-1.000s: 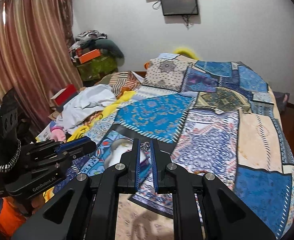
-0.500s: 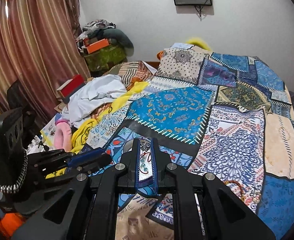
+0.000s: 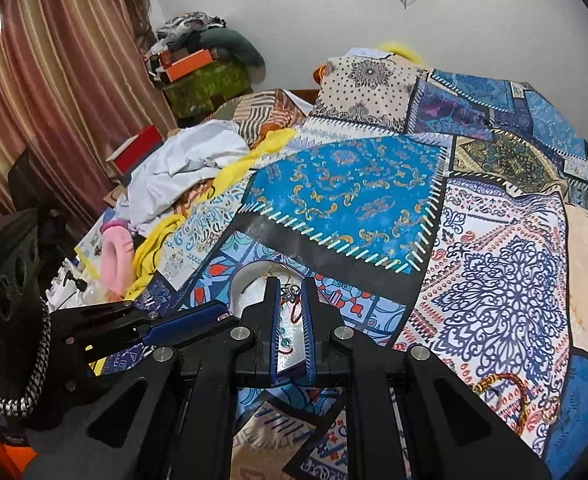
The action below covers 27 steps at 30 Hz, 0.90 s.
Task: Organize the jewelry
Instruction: 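Lower the held piece into the heart box and open the left gripper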
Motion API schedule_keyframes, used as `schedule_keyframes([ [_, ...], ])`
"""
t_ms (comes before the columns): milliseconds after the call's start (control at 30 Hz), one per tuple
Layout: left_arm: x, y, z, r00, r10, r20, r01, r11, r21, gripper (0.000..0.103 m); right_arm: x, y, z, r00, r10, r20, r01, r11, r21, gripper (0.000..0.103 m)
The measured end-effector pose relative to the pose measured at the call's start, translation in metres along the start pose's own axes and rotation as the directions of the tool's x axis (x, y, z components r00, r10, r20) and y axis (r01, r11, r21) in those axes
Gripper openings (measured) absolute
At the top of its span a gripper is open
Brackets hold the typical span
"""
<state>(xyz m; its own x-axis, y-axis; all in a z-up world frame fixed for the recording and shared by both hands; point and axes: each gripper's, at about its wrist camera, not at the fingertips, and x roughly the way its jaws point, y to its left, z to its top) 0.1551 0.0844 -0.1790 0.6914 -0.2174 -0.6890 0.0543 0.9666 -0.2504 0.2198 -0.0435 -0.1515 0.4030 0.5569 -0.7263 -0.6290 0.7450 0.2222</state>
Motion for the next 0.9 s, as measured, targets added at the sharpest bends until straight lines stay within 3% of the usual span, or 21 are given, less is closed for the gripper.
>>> schedule_keyframes([
  [267,0.008,0.0,-0.002,1.0,0.014,-0.021,-0.014,1.0,-0.003,0.012,0.008,0.0,-0.003,1.0,-0.004,-0.027,0.004,1.0,0.002,0.009],
  [600,-0.01,-0.002,0.001,0.999,0.033,0.007,-0.033,0.999,0.002,0.012,0.005,0.0,-0.003,0.998,0.001,-0.07,0.0,1.0,0.019,0.011],
  [767,-0.025,-0.003,0.003,0.999,0.044,0.03,-0.044,0.999,-0.003,0.013,-0.011,0.004,-0.003,0.999,-0.011,-0.052,0.012,1.0,0.005,0.014],
  [900,-0.038,-0.008,0.006,0.997,0.049,0.053,-0.049,0.999,0.002,0.013,-0.028,0.006,-0.002,0.999,-0.039,-0.016,0.039,0.999,-0.011,0.03],
])
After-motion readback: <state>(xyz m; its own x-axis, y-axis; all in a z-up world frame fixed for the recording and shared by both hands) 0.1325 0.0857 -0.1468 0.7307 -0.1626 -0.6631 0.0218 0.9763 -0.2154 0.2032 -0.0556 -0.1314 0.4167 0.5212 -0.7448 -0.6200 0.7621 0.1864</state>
